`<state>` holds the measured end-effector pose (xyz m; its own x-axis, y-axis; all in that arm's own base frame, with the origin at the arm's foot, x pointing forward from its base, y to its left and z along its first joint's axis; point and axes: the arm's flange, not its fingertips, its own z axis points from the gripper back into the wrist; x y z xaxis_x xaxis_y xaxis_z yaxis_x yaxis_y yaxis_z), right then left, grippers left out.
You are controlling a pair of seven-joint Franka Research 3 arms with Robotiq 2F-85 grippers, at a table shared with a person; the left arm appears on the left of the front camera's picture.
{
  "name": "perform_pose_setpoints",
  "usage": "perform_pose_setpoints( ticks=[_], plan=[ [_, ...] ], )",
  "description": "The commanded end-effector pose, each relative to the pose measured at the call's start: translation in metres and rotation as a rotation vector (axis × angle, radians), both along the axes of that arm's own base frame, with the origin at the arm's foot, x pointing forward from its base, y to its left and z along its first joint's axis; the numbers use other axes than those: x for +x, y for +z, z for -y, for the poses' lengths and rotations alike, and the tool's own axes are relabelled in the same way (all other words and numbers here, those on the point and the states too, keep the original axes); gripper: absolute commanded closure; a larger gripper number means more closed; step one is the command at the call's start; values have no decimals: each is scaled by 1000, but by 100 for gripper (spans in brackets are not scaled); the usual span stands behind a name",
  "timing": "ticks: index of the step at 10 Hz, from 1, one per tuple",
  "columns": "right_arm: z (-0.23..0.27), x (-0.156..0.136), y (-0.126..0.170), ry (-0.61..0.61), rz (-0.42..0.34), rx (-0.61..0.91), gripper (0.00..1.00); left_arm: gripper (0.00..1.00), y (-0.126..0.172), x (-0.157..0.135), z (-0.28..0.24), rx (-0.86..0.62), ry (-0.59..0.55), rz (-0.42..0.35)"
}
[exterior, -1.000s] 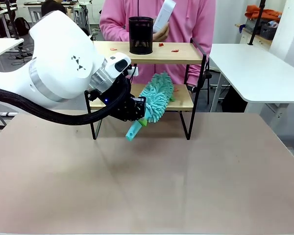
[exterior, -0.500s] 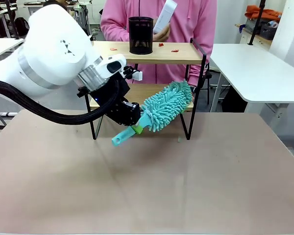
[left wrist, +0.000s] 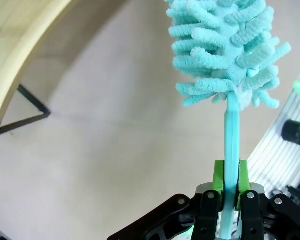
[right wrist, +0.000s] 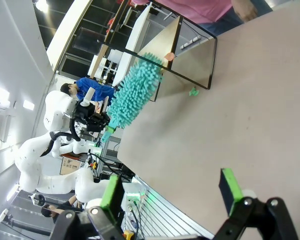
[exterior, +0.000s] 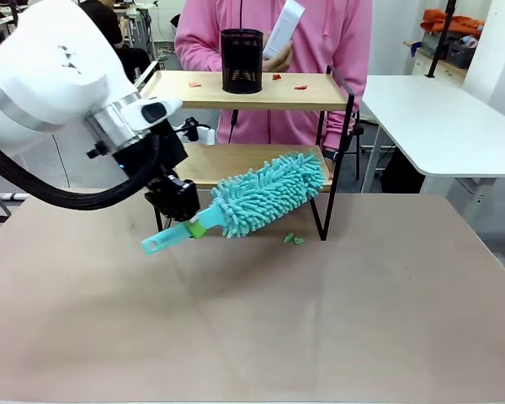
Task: Clean the shelf.
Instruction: Clean the specific tier of the Shelf with the Duster once objects are removed.
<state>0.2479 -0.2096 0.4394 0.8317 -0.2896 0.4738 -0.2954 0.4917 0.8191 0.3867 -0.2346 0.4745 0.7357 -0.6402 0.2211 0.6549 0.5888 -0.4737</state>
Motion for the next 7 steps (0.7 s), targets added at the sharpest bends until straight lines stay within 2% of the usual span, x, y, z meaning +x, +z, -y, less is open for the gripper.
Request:
perform_pose_setpoints(
  ticks=[1, 2, 3, 7],
  plan=[
    [1, 3, 2, 2, 35, 4, 0, 88, 8, -16, -35, -20, -99, -65],
    [1, 3, 2, 2, 35, 4, 0, 88, 9, -21, -49, -19, -170, -137],
    [1, 3, 2, 2, 35, 4, 0, 88, 6, -23, -59, -9, -208, -170],
    [1, 3, 2, 2, 35, 4, 0, 88, 3, -22, -73, -41, -170, -186]
  ],
)
